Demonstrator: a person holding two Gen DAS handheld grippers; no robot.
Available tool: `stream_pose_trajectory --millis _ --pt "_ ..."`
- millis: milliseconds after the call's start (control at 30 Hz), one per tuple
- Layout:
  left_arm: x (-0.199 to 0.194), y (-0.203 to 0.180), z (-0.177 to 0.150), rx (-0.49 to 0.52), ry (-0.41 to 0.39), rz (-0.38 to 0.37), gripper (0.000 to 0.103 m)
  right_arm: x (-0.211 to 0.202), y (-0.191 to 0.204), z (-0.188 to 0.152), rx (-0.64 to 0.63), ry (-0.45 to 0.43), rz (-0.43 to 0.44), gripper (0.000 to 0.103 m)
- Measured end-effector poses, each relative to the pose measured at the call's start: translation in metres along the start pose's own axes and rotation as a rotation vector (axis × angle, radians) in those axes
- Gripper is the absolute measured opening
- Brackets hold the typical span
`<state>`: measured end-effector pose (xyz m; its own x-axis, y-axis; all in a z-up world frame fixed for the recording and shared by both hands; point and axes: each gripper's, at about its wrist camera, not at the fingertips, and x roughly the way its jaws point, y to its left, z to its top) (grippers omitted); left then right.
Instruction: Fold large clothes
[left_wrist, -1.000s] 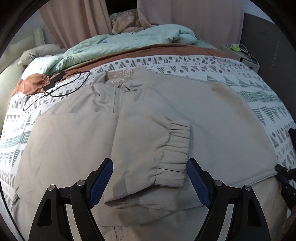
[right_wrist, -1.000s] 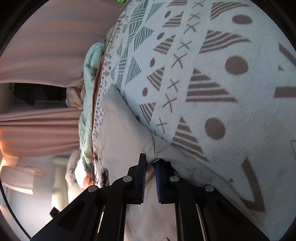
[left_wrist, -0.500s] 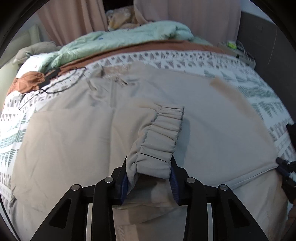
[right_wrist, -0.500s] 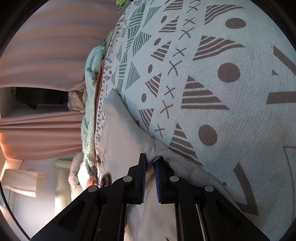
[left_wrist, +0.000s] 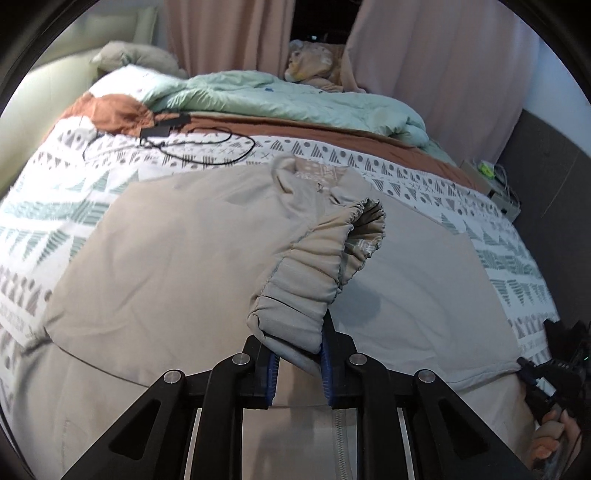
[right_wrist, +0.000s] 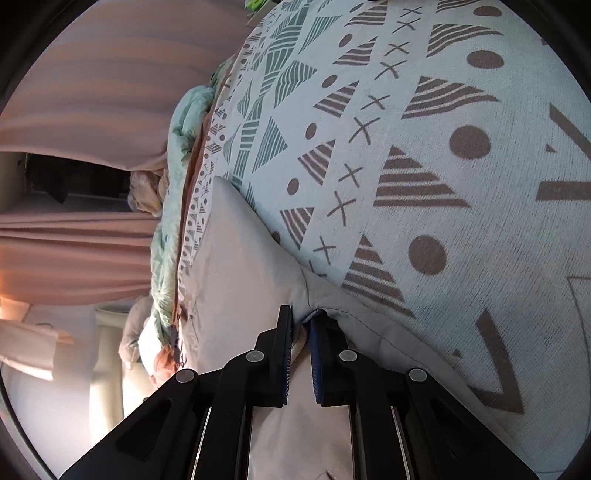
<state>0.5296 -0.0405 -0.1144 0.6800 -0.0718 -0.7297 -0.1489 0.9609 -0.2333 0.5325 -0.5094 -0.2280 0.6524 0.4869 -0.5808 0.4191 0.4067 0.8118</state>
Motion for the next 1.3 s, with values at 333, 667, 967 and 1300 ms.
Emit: stream_pose_trajectory --millis 333,667,967,1300 --pt "0.003 0.053 -0.003 -0.181 0.01 0.065 0.073 0.005 0.006 -0.004 -0.05 -0.011 -0.044 0.01" --pt "0.018 0.073 -0.019 -0.241 0.148 0.029 0.074 0.001 0.012 -0.013 -0.1 -0.017 -0.074 0.01" --pt "0.044 0.083 -0.041 -0.218 0.166 0.067 0.023 0.005 0.015 -0.014 -0.121 -0.018 -0.091 0.01" --pt "0.042 0.091 -0.029 -0.232 0.176 0.081 0.023 0.002 0.023 -0.017 -0.12 -0.016 -0.142 0.015"
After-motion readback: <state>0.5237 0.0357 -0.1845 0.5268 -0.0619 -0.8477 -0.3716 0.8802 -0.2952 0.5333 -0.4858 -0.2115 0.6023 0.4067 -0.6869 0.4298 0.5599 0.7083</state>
